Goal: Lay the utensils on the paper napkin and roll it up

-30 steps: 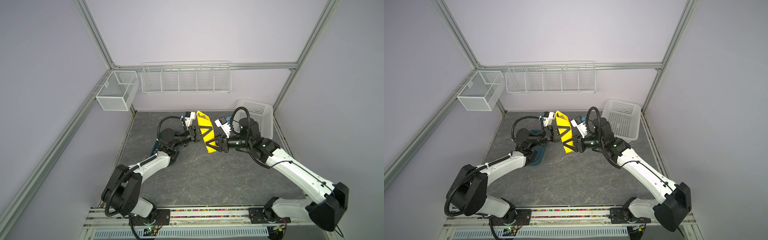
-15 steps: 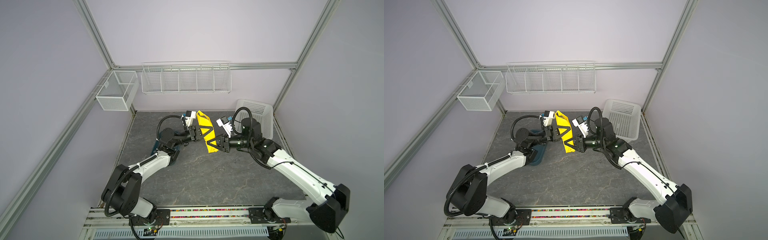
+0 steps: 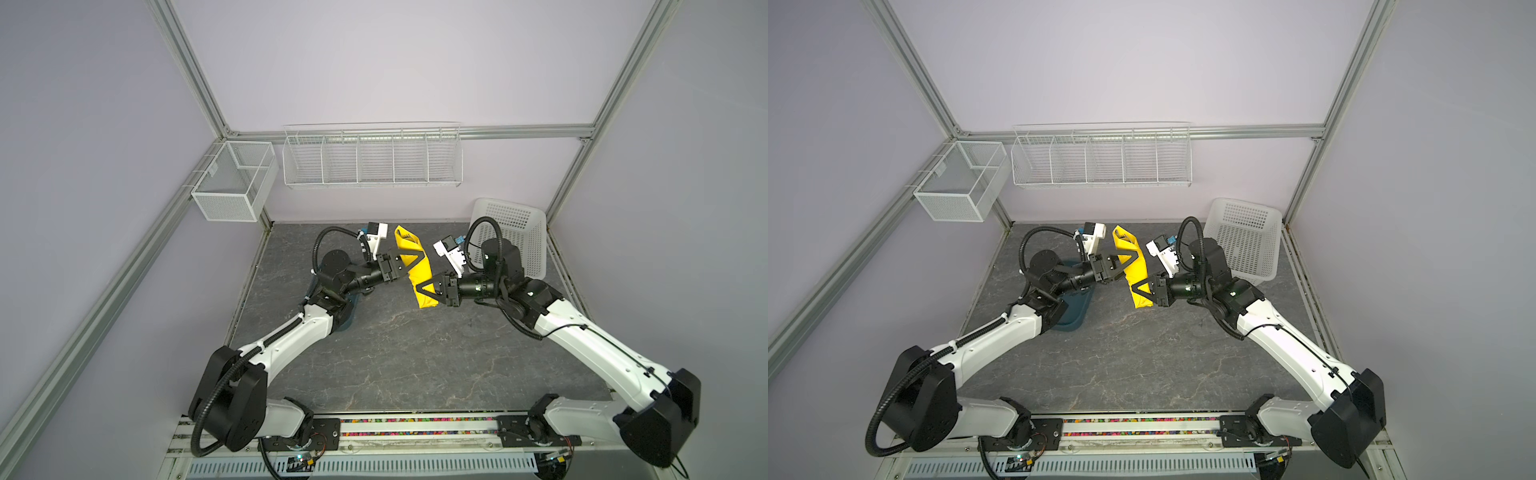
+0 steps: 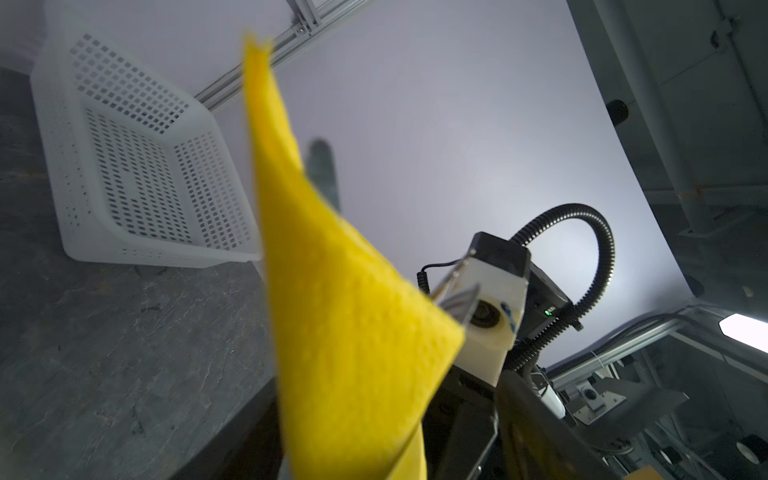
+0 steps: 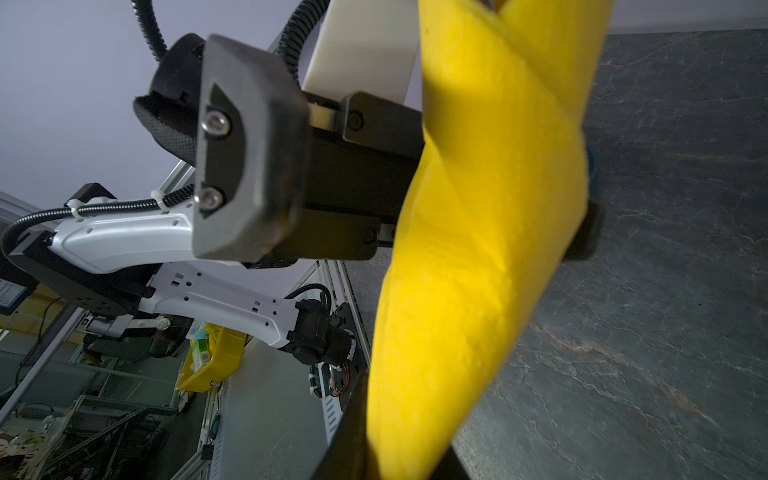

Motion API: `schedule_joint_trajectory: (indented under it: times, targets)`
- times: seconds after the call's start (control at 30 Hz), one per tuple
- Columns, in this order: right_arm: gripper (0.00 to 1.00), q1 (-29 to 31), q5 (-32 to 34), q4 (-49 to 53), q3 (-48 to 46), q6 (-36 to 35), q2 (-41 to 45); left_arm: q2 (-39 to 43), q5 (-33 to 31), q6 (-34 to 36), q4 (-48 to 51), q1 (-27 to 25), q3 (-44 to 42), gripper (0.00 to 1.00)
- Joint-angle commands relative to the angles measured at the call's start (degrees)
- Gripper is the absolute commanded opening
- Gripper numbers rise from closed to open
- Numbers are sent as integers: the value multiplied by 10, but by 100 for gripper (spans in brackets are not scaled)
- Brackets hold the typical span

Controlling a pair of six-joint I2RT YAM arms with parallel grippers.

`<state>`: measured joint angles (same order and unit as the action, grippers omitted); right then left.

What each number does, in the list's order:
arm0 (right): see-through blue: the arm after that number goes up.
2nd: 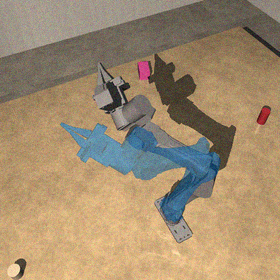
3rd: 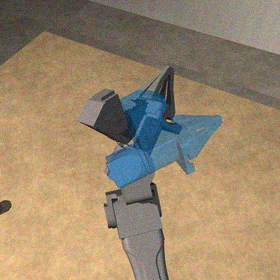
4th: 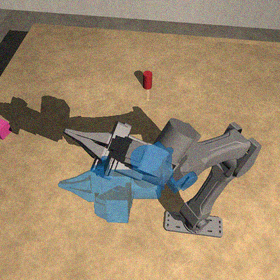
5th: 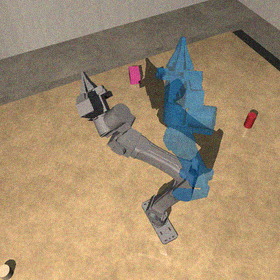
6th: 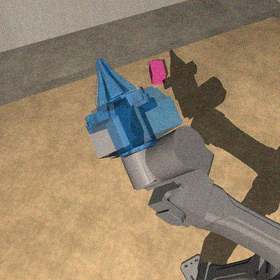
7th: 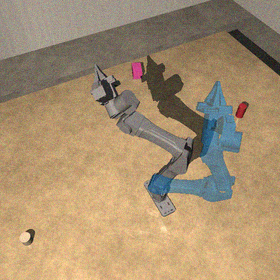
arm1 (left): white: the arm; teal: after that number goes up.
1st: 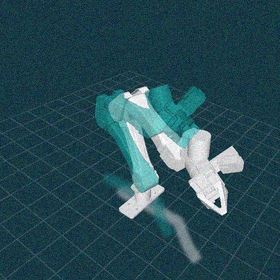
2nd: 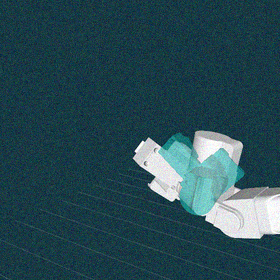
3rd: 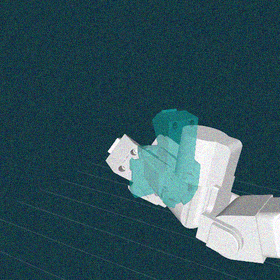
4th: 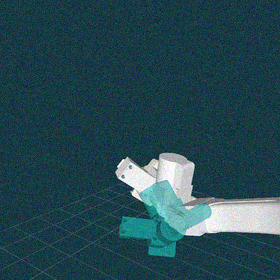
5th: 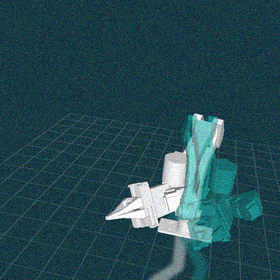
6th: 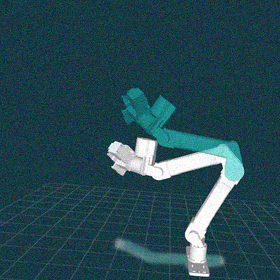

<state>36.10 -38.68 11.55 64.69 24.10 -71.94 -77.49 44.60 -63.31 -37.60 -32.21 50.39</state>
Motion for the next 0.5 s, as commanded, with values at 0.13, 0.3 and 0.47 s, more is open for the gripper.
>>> schedule_joint_trajectory:
  times: [0.13, 0.3, 0.47]
  targets:
    - [15, 0, 4, -51, -13, 13, 17, 40, -21, 111, 171, 2, 28, 100]
    - [16, 0, 4, -60, -17, 21, 20, 21, 14, 61, 93, 2, 15, 95]
    - [16, 1, 11, -60, -21, 22, 22, 17, 24, 32, 37, 0, 9, 75]
